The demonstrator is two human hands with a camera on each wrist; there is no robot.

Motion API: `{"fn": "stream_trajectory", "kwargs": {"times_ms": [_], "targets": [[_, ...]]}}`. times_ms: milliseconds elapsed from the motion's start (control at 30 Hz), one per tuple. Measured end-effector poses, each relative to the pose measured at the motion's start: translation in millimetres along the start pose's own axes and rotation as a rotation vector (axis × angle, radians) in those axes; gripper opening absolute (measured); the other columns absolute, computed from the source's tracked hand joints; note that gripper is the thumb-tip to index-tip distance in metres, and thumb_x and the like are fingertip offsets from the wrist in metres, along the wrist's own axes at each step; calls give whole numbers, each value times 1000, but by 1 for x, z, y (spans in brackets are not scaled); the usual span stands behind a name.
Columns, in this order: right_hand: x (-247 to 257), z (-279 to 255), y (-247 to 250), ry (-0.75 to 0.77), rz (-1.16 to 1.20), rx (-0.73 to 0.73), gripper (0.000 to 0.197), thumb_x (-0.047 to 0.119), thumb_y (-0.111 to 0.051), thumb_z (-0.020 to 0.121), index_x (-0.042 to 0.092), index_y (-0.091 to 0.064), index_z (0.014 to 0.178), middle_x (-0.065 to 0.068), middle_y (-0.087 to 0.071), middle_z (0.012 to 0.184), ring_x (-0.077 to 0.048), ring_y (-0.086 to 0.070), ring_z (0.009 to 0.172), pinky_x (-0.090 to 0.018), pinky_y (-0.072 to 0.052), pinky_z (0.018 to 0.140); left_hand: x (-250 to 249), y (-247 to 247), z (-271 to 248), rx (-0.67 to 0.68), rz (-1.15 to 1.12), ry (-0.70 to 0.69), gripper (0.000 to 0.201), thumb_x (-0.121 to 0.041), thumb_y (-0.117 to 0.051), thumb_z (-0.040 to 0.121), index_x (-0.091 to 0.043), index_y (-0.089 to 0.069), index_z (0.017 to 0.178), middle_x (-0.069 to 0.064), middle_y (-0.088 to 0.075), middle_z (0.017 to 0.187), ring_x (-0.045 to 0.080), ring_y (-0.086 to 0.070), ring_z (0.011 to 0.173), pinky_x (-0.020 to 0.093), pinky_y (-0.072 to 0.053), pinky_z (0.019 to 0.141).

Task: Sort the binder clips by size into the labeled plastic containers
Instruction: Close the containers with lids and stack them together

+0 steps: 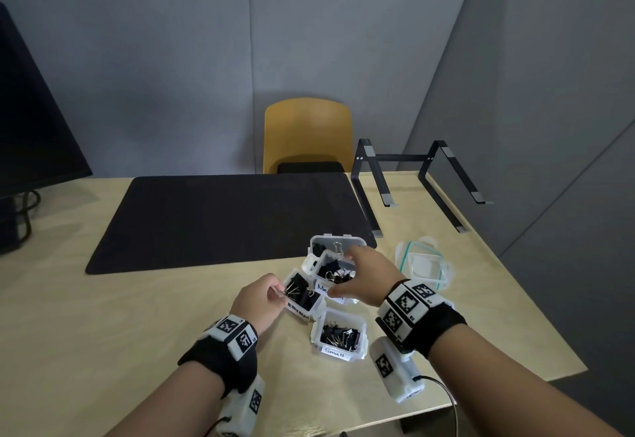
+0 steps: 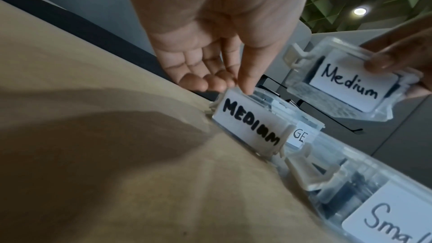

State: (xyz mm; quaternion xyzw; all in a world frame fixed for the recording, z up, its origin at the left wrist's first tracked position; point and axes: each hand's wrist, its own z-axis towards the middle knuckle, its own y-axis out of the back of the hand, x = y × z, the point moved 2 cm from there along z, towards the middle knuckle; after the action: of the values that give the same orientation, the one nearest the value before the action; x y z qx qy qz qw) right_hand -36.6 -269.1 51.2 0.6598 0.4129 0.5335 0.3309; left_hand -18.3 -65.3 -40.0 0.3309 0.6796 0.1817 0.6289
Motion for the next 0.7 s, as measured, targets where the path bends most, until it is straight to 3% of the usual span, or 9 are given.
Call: {"fn": "stream_trajectory", "kwargs": {"times_ms": [67,100,200,300,333,500,700], "targets": [[6,4,-6,8,14,0,68,41,-77,68,18,-48,126,2,-54,122,-13,-52,102,-23,-44,82,-1,0,-1,-10,-9,18,21,-23,-66,83,-23,-54,100,-8,-53,80,7,-51,69,22,-41,63],[9,6,-9,11,22,-2,67,41,-77,68,18,-49,125,2,-55,120,-12,-51,97,-23,-43,80,0,-1,-1,-7,-26,32,30,-25,-69,81,-23,-52,106,-7,-54,86,7,-51,74,21,-39,64],[16,10,-20,5,19,-13,66,46,-77,66,18,-51,119,3,-54,115,-11,-49,96,-22,-40,79,1,-5,-3,59,-114,77,48,-30,-73,79,-24,-51,121,-4,-55,113,11,-52,102,23,-40,82],[20,12,-32,-20,-1,-23,66,52,-77,63,18,-53,114,3,-55,110,-15,-51,103,-24,-43,83,3,-9,-4,93,-146,76,27,-31,-75,75,-33,-58,96,-6,-57,107,14,-55,104,26,-41,82],[21,13,-35,-19,-13,-30,65,53,-77,63,18,-54,113,2,-55,109,-15,-51,104,-25,-43,84,5,-10,-3,90,-144,83,27,-32,-76,74,-33,-58,95,-5,-57,105,14,-56,102,25,-40,79],[27,15,-39,1,-54,-35,64,51,-76,66,14,-51,113,0,-52,109,-17,-48,105,-29,-46,89,15,-16,0,69,-142,126,47,-37,-78,72,-21,-59,111,-3,-54,108,11,-54,99,22,-38,80],[30,14,-38,58,-90,-22,62,48,-75,69,13,-52,115,-2,-54,114,-18,-49,109,-29,-44,91,20,-17,0,45,-152,102,46,-38,-80,69,-21,-58,105,-2,-55,104,13,-56,96,24,-40,79]]}}
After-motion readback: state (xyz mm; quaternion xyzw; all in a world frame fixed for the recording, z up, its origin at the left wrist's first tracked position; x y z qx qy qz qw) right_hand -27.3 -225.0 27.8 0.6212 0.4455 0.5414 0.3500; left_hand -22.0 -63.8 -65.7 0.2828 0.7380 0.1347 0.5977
